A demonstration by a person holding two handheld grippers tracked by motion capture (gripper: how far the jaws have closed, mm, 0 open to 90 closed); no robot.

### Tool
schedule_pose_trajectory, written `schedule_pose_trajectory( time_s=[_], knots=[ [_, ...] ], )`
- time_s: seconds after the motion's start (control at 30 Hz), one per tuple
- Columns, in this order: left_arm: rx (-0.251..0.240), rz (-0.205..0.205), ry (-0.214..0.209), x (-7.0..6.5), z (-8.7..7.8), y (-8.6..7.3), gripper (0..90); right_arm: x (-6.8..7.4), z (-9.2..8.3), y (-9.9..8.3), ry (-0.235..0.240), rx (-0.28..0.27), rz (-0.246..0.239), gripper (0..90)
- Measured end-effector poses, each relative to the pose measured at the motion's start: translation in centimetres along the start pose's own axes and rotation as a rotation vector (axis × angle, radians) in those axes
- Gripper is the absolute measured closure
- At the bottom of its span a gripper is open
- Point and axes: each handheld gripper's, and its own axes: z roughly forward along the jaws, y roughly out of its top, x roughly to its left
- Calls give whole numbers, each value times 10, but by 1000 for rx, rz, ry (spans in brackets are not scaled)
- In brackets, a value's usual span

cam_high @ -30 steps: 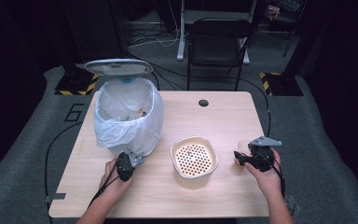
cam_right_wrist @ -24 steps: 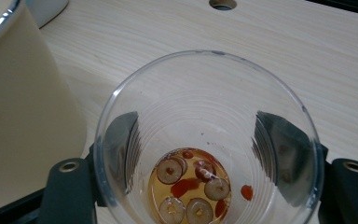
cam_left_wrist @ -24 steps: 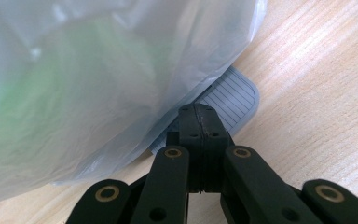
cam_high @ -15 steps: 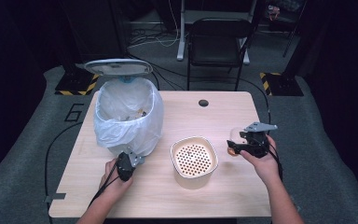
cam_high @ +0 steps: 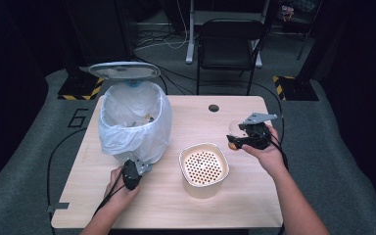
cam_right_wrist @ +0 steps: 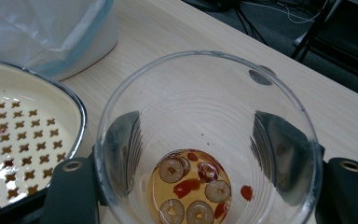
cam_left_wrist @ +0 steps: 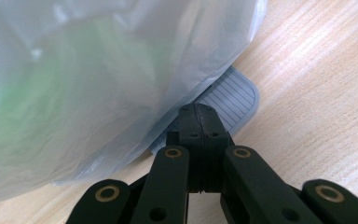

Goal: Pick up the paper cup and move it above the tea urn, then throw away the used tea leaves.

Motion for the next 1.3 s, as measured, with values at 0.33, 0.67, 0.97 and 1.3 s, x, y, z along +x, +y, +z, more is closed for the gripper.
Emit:
schedule_pose_trajectory(
  time_s=[0.33, 0.67, 0.97, 1.3],
  knots=[
    [-2, 0, 2, 0, 0, 0, 900, 3, 9, 21, 29, -32, -54, 328],
    [4, 3, 5, -1, 0, 0, 900, 12, 15, 31, 30, -144, -178, 329],
    [1, 3, 5, 0, 0, 0, 900, 17, 10, 35, 32, -195, -280, 337],
    [-1, 4, 9, -1, 0, 0, 900, 48, 4, 33, -13, -235, -576, 344]
  ],
)
